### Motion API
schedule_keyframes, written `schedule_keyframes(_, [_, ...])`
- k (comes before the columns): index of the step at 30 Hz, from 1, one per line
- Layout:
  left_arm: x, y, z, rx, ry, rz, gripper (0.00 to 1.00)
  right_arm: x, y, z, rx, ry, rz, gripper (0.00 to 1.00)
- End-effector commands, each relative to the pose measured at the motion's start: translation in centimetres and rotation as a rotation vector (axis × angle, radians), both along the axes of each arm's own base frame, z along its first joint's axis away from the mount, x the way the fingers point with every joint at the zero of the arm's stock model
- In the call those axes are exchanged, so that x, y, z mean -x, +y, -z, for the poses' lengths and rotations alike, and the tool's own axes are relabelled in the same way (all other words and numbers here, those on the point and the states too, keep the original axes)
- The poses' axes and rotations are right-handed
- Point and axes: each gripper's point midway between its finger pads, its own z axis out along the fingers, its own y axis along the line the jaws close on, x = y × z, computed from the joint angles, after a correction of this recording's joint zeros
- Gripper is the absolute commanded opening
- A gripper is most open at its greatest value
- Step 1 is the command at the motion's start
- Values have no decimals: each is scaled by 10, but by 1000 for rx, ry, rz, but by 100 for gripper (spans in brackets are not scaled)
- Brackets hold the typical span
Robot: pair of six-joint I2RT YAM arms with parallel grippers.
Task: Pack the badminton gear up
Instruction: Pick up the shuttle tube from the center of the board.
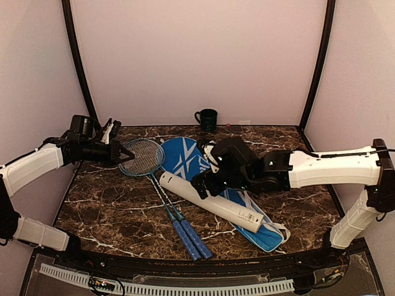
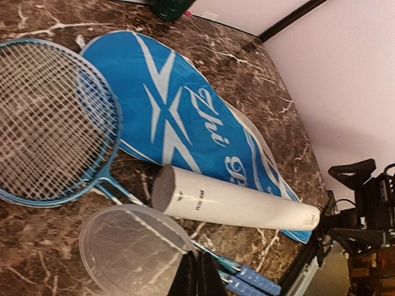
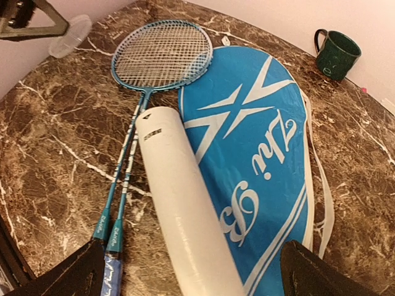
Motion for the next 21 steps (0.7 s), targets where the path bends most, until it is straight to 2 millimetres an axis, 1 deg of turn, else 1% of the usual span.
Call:
schedule_keyframes(1, [-11, 27, -1, -161, -80, -51, 0, -42, 7, -6, 69, 16, -32, 100])
schedule_keyframes(5, [-15, 30, 3, -166, -117, -74, 0, -70, 22, -1, 154, 23, -60, 99])
schedule_keyframes(7, [-13, 32, 5, -188, -111, -64, 0, -78, 34, 6, 177, 59, -98, 98])
schedule_keyframes(10, [-13, 39, 8, -225, -117, -86, 0, -75, 56, 17, 186, 112, -181, 100])
schedule_keyframes(12, [-11, 41, 8, -233, -120, -93, 0, -77, 65, 30, 191, 143, -192, 100])
schedule_keyframes(14, [-11, 42, 7, -238, -128, -99, 0, -80, 71, 42, 196, 163, -183, 97])
schedule_keyframes(15, [-11, 41, 7, -235, -129, -98, 0, -80, 73, 51, 203, 177, -180, 97])
schedule_keyframes(19, [-10, 39, 9, -224, -115, -84, 0, -77, 85, 73, 205, 229, -205, 94])
schedule_keyframes(21, [-10, 37, 9, -218, -110, -79, 0, -77, 86, 85, 229, 243, -204, 92])
